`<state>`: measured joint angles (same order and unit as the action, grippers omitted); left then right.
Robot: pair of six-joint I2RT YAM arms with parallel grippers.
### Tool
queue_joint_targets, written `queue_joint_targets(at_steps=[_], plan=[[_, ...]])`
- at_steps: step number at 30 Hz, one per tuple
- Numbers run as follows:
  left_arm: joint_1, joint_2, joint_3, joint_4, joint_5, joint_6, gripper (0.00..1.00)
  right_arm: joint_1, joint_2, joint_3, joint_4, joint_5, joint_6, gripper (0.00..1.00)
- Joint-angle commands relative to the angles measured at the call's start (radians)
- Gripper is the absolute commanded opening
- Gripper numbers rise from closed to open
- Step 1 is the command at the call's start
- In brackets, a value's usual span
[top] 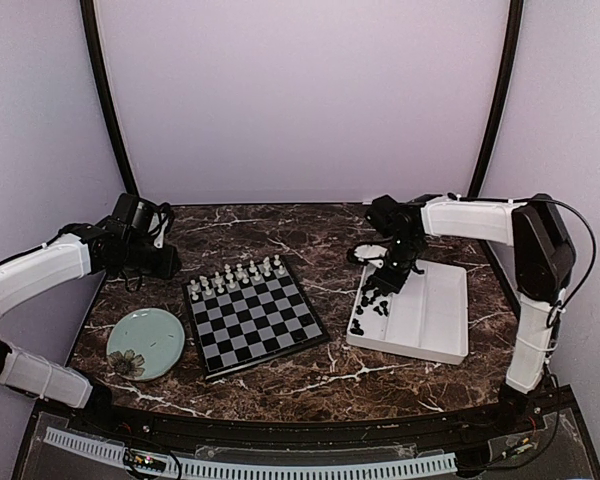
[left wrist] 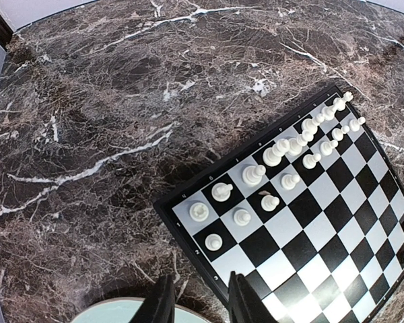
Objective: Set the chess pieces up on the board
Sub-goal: Pick up the pawn from the storage box, then place the pawn at b7.
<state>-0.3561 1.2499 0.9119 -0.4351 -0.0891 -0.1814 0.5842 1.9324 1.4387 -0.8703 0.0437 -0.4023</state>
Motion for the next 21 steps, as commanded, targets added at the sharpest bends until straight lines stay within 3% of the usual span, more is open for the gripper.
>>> queue_joint_targets(at_steps=[1,9,21], plan=[[0.005,0.002,0.02,0.011,0.013,0.011,0.29,-0.004,-0.084,0.069,-0.109,-0.143,-0.043,0.06],[0.006,0.0,0.02,0.009,0.019,0.011,0.29,0.036,-0.066,0.202,-0.186,-0.314,-0.054,0.07],[0.006,-0.004,0.018,0.008,0.018,0.01,0.29,0.274,0.127,0.428,-0.136,-0.219,-0.042,0.08]])
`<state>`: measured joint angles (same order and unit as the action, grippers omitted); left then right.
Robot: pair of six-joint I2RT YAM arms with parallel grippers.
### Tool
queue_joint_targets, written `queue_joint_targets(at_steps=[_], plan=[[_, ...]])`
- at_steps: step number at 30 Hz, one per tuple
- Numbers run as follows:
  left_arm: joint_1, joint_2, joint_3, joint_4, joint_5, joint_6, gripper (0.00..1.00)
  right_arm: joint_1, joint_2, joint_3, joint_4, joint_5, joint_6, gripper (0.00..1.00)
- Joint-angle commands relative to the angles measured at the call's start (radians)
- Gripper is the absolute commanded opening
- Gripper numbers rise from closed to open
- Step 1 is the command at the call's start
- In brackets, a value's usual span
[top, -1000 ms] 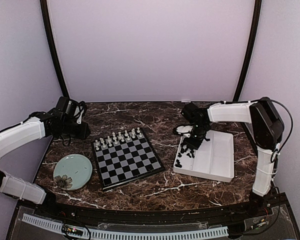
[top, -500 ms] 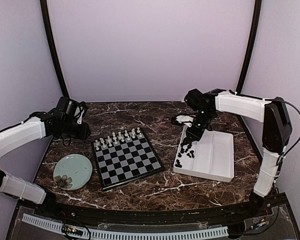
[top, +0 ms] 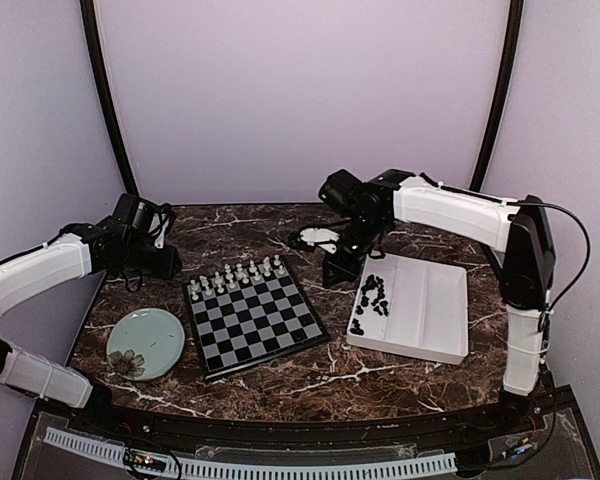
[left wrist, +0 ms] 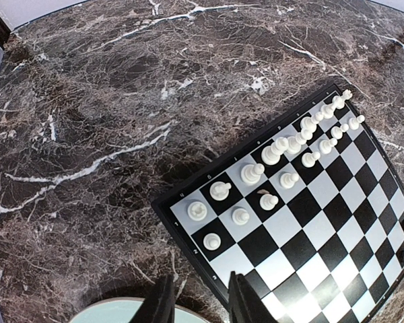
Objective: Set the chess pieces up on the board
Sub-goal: Place the pawn at b7.
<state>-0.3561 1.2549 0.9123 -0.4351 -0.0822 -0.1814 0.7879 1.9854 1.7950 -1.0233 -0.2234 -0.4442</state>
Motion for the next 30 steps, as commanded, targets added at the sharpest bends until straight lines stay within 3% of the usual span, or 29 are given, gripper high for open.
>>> queue_joint_targets(at_steps=[1,11,30], plan=[[0.006,-0.009,0.017,0.008,0.011,0.009,0.29,0.093,0.095,0.093,0.016,0.062,-0.003,0.08],[0.006,-0.011,0.017,0.009,0.014,0.01,0.29,0.218,0.259,0.208,0.015,0.155,-0.015,0.08],[0.006,-0.014,0.017,0.007,0.018,0.011,0.29,0.222,0.334,0.222,0.037,0.16,0.001,0.09]])
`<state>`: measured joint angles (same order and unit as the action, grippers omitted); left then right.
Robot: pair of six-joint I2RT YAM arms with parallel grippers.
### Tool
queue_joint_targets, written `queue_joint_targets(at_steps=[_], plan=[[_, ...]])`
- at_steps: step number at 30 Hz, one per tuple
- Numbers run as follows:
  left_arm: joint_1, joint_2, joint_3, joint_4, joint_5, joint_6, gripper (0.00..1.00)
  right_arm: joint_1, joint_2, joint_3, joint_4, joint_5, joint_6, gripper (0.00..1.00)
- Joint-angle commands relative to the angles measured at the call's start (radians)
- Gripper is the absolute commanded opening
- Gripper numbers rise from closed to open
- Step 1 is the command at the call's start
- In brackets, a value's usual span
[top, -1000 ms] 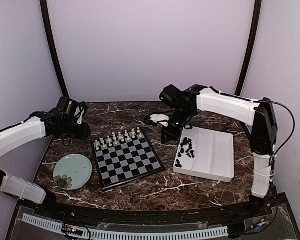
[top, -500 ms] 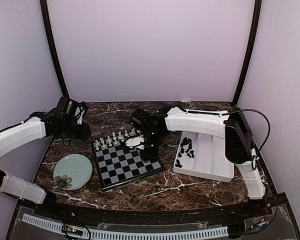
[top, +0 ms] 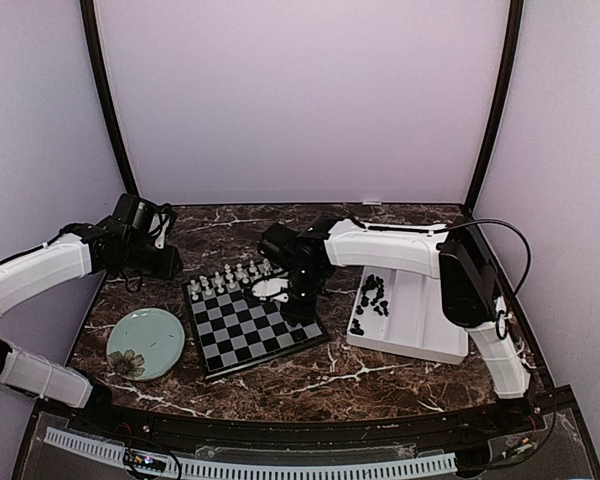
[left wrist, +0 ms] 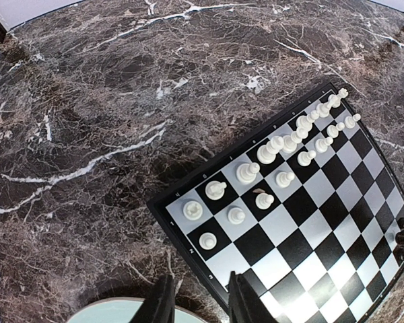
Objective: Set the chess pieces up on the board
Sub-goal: Place the pawn at b7, then pick up the pawn from the storage box.
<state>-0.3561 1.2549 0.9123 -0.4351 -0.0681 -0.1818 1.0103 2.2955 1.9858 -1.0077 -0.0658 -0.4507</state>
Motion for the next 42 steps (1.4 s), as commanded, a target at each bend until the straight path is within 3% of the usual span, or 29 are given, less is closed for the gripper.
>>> queue_joint_targets(at_steps=[1,8,20,24,31,37,42], plan=[[0.006,-0.013,0.017,0.007,0.004,0.011,0.29,0.0,0.025,0.031,0.021,0.002,0.007,0.1],[0.006,-0.014,0.017,0.009,0.005,0.012,0.29,0.001,0.026,0.029,0.024,0.014,0.011,0.18],[0.006,-0.004,0.018,0.009,0.007,0.012,0.29,-0.017,-0.068,0.088,-0.014,0.016,0.023,0.23],[0.006,-0.002,0.019,0.009,0.008,0.012,0.29,-0.078,-0.182,-0.048,0.028,0.023,0.021,0.23],[0.006,-0.002,0.019,0.011,0.01,0.012,0.29,-0.308,-0.372,-0.358,0.164,0.057,0.054,0.21],[0.006,0.004,0.022,0.011,0.013,0.011,0.29,-0.459,-0.389,-0.466,0.206,0.058,0.083,0.2],[0.006,0.008,0.02,0.009,0.011,0.01,0.29,-0.491,-0.339,-0.489,0.218,0.061,0.095,0.21]])
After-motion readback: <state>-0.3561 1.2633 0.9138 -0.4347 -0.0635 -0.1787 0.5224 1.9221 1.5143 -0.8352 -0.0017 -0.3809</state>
